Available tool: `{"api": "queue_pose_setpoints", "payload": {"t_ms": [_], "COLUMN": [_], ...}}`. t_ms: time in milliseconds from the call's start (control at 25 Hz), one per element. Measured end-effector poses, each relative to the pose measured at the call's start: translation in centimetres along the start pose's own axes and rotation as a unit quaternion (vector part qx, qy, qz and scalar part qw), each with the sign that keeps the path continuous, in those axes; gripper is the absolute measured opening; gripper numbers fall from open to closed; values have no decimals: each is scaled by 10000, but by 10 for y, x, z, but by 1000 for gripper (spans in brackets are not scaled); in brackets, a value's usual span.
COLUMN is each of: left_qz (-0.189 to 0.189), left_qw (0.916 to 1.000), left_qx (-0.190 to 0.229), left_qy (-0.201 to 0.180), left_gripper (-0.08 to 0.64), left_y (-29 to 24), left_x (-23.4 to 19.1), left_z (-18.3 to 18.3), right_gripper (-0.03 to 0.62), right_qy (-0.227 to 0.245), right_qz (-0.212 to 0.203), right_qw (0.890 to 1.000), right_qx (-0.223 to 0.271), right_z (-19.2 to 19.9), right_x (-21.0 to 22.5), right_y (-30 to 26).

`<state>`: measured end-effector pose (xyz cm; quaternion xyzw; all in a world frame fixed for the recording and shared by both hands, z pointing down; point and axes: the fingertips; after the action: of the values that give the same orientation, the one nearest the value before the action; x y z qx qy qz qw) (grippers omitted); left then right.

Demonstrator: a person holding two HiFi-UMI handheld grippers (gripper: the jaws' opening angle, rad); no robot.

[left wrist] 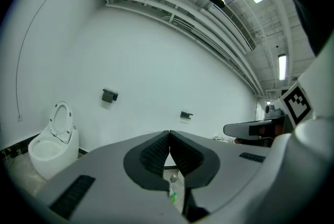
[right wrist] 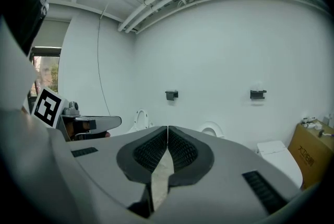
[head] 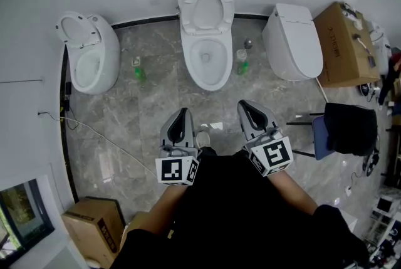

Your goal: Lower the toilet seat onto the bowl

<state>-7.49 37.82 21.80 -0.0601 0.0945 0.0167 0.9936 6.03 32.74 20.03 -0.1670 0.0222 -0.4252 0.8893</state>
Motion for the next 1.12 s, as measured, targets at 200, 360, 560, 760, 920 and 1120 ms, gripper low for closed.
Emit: {"api": "queue_pose_setpoints", "payload": {"t_ms": [200, 360, 560, 760, 920, 1120], "left_qz": [2, 34, 59, 70, 135, 179], "left_qw": [9997, 9995, 9998, 9997, 9998, 9994], "left_qx": [192, 307, 168, 76, 21, -234], "left_qy": [146, 116, -1, -206, -163, -160], "left_gripper": [15, 15, 15, 15, 15, 15], "left_y": [-19, -24, -27, -50, -84, -147], "left_x": [-17, -19, -15, -12, -15, -18], "left_z": [-13, -19, -12, -12, -13, -8], "right_gripper": [31, 31, 31, 31, 31, 31], "right_qy": [18, 156, 82, 81, 39, -62], "right_qz": [15, 114, 217, 282, 267, 300], "right_qw": [10000, 9997, 9997, 9995, 9994, 9994], "right_qx": [-95, -149, -121, 117, 196, 137], "right_z": [-6, 1, 6, -10, -14, -20], "right_x": [1, 13, 33, 69, 97, 146], "right_y": [-17, -26, -30, -47, -71, -105]}}
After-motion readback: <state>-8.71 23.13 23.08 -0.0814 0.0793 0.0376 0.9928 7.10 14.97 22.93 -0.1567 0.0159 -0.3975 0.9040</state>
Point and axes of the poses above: the fingertips, and each gripper's own axes: y backward along the fingers, x to its right, z out of its underside, and after that the axes turned 4 degrees about -y, right-handed
